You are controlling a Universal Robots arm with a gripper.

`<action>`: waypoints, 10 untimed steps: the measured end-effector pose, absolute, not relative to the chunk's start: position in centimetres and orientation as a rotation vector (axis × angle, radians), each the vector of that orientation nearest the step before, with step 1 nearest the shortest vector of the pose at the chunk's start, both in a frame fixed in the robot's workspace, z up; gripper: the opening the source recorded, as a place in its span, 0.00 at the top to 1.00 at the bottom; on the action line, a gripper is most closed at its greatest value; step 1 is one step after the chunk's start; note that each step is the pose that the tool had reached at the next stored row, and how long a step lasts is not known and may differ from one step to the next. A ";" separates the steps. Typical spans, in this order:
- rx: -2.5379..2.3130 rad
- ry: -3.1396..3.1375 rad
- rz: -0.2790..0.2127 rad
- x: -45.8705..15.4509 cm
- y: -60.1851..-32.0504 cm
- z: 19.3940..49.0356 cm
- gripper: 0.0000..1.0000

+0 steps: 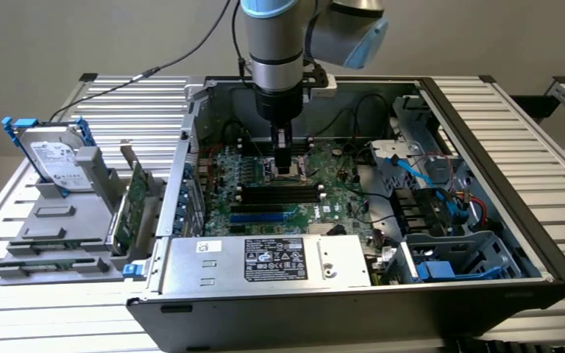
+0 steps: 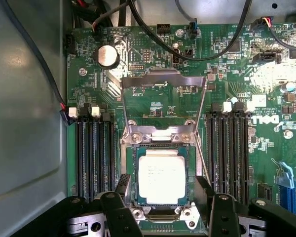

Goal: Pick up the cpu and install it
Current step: 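Place the cpu into insertion slot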

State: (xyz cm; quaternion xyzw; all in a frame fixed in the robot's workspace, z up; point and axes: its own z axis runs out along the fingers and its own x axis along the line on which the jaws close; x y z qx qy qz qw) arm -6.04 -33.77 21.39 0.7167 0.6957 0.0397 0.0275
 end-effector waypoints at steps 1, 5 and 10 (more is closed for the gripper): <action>2.214 2.149 0.126 -6.0 -33.8 21.2 0.38; 2.219 2.153 0.136 -6.0 -33.8 20.9 0.38; 2.221 2.154 0.139 -6.0 -33.8 20.5 0.38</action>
